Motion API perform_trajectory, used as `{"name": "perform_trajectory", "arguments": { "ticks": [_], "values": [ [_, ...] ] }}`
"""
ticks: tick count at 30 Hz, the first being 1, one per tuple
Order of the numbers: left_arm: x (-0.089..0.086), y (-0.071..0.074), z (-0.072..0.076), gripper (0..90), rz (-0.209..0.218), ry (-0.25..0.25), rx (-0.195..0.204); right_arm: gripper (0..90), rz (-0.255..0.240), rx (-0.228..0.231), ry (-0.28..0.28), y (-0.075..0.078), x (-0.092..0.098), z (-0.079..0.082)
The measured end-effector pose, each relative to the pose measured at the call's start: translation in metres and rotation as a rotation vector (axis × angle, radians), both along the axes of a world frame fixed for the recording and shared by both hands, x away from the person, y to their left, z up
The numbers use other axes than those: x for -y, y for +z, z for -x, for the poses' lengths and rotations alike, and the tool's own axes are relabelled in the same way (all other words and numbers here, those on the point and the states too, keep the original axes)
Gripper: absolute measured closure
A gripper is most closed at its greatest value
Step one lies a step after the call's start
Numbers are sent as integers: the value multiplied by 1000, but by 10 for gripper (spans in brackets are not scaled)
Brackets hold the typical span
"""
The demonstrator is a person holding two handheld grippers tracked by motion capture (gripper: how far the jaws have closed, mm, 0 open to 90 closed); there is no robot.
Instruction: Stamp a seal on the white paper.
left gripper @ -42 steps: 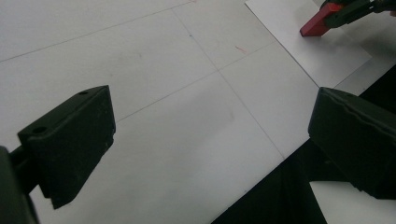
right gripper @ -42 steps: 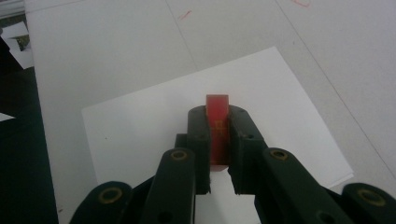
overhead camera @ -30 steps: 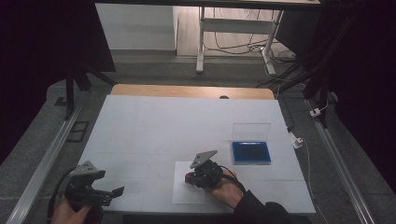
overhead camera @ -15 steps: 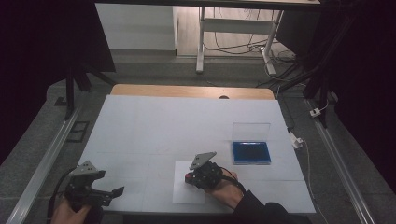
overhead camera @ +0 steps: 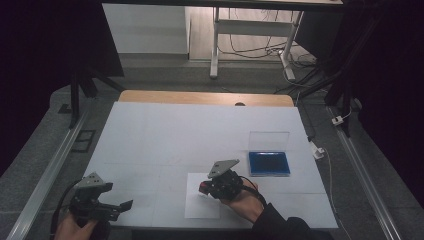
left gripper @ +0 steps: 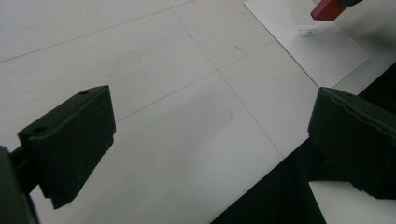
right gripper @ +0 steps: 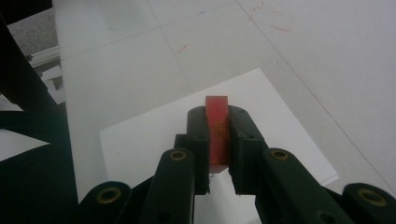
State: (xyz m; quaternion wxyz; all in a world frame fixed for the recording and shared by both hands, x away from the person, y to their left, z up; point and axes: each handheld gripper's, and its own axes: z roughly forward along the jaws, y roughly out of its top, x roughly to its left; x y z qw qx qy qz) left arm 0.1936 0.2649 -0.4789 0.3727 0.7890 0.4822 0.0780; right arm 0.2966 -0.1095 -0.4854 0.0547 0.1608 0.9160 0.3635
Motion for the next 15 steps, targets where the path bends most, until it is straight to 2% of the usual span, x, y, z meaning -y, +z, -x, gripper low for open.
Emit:
{"name": "perform_trajectory", "arguments": {
  "ticks": [8, 15],
  "values": [
    [0, 0, 0, 16, 0, -1, 1, 797, -30, -12, -19, 8, 8, -2],
    [1, 0, 1, 16, -6, -10, 6, 797, -44, -4, -33, 14, 17, -4]
  ]
}}
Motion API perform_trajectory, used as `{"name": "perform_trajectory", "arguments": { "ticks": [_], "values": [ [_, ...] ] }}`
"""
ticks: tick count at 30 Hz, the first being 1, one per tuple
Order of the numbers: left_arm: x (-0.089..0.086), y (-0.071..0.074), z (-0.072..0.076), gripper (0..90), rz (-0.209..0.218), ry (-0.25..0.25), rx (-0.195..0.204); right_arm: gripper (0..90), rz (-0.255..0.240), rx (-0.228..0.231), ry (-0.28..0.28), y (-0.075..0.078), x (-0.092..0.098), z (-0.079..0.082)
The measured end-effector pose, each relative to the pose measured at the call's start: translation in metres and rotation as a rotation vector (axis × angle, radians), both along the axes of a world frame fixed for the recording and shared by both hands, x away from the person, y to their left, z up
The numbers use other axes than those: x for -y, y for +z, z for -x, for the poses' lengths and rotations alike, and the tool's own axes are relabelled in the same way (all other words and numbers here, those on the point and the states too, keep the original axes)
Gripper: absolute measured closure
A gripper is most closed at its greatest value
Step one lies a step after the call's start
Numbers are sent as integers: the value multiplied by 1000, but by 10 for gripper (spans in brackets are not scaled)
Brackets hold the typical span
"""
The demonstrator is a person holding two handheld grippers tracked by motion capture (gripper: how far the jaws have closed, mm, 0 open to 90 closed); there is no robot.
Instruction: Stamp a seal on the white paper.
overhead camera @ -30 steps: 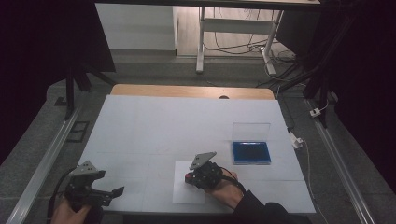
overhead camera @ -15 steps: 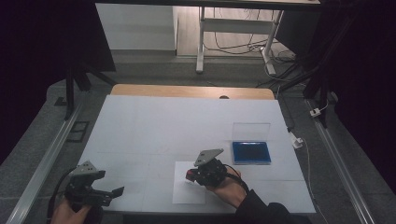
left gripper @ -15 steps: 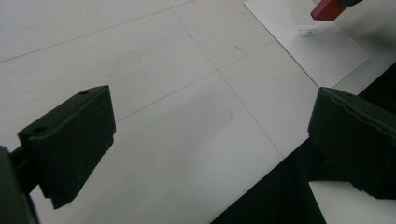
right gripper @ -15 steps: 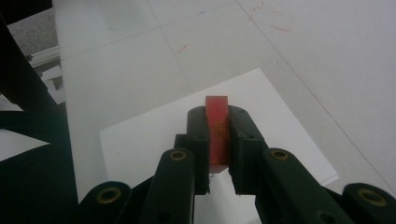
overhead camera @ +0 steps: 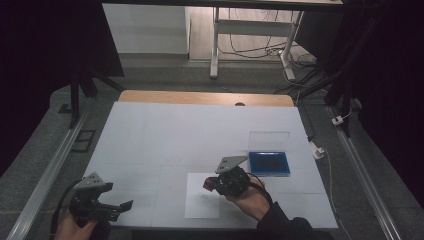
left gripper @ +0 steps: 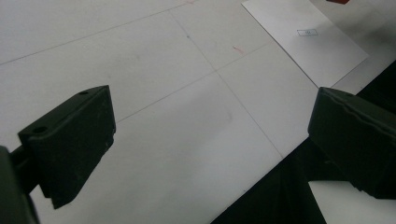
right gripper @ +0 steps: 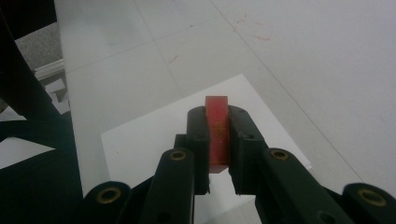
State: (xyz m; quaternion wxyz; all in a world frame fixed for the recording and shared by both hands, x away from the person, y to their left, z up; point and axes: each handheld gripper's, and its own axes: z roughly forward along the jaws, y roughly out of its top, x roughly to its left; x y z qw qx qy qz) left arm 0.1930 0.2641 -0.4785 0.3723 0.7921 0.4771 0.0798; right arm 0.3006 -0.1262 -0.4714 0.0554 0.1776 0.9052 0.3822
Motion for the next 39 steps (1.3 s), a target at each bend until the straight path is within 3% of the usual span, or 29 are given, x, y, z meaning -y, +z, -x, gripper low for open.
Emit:
{"name": "perform_trajectory", "arguments": {
  "ticks": [14, 39],
  "values": [
    [1, 0, 0, 17, -1, -9, 1, 797, -31, 4, -50, 9, 19, -6],
    [1, 0, 1, 17, -5, -10, 2, 796, -38, 22, -175, 21, 62, -21]
  ]
}}
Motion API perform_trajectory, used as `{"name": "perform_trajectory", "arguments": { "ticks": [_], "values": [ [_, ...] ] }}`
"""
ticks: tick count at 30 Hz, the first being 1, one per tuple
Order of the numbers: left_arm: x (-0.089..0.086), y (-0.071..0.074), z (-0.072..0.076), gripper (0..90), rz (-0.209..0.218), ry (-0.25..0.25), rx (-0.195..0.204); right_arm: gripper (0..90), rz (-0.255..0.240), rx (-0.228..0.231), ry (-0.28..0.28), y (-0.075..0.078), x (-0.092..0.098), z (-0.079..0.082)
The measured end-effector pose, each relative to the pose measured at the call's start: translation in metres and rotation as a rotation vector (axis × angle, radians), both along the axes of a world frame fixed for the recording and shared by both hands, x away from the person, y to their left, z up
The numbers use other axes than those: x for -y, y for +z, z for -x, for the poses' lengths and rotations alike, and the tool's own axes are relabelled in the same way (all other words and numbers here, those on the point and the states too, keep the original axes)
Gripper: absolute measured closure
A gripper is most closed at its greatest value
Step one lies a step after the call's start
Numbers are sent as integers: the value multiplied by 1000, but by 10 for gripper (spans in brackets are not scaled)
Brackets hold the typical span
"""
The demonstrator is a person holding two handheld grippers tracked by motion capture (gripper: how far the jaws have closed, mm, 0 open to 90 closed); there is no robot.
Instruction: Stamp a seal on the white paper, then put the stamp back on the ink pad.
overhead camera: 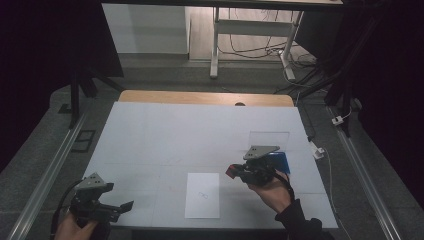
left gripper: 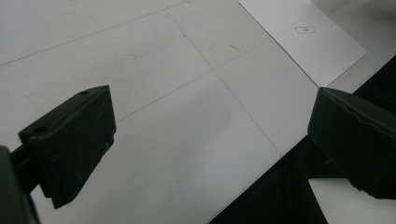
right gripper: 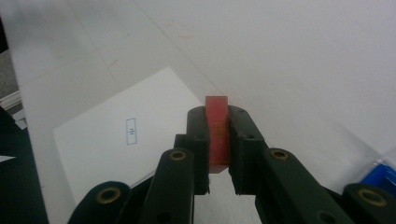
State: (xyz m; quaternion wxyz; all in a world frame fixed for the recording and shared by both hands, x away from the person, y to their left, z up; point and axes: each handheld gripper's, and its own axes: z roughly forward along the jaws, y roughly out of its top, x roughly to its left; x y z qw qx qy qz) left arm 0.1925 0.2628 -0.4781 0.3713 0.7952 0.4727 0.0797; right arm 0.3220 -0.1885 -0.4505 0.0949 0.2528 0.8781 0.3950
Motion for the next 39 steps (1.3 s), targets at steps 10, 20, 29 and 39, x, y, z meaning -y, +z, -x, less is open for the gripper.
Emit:
{"name": "perform_trajectory", "arguments": {
  "ticks": [10, 20, 29, 39],
  "values": [
    [0, 0, 0, 17, 5, 0, 1, 796, 3, 18, -72, 3, 18, -10],
    [-1, 0, 0, 17, 6, 0, 1, 797, 25, 34, -134, 3, 35, -20],
    [0, 0, 0, 17, 6, -1, 1, 796, 49, 48, -190, 1, 51, -28],
    [0, 0, 0, 17, 4, -1, 0, 796, 57, 48, -265, -2, 72, -39]
  ]
}}
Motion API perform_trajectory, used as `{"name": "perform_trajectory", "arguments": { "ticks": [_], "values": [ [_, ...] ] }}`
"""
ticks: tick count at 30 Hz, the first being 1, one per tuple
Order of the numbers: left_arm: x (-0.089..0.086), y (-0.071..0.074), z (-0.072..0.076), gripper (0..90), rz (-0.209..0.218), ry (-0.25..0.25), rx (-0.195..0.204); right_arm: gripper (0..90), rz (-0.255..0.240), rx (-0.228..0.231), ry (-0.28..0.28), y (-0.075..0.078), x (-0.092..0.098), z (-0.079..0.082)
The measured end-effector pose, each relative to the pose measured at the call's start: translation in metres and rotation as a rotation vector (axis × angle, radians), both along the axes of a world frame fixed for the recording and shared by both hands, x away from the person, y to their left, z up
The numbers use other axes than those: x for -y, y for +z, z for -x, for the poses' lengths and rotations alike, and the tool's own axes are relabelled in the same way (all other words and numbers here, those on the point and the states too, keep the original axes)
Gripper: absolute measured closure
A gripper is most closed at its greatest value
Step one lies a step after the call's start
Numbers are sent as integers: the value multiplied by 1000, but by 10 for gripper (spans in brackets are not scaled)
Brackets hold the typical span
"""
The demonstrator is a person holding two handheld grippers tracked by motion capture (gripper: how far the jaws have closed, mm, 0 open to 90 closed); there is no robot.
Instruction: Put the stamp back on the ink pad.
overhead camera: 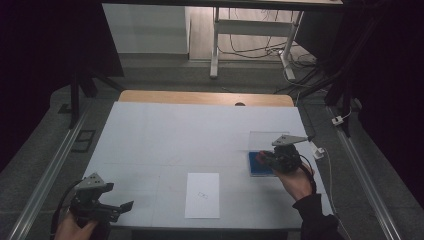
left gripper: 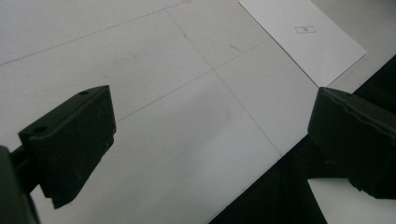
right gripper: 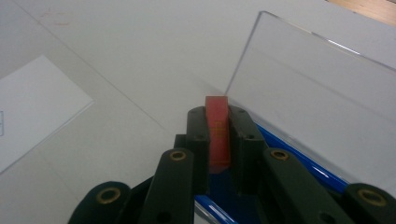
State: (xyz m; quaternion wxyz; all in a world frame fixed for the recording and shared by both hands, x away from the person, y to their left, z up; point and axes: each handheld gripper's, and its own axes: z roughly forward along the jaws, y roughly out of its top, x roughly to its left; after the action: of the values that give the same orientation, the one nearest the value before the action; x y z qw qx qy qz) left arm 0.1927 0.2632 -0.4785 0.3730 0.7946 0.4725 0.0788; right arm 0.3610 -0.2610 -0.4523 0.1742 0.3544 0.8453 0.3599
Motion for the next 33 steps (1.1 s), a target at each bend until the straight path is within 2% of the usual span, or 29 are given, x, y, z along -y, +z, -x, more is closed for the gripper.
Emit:
{"name": "perform_trajectory", "arguments": {
  "ticks": [11, 21, 26, 33],
  "values": [
    [0, 0, 0, 17, -2, -1, -1, 795, 41, 9, -52, -3, 15, -7],
    [0, 0, 0, 17, -2, -1, -1, 794, 42, 1, -91, -6, 26, -12],
    [0, 0, 0, 17, -1, -1, 1, 794, 45, -9, -93, -9, 27, -14],
    [0, 0, 0, 17, -1, -1, 0, 794, 78, -43, -78, -17, 25, -17]
  ]
}}
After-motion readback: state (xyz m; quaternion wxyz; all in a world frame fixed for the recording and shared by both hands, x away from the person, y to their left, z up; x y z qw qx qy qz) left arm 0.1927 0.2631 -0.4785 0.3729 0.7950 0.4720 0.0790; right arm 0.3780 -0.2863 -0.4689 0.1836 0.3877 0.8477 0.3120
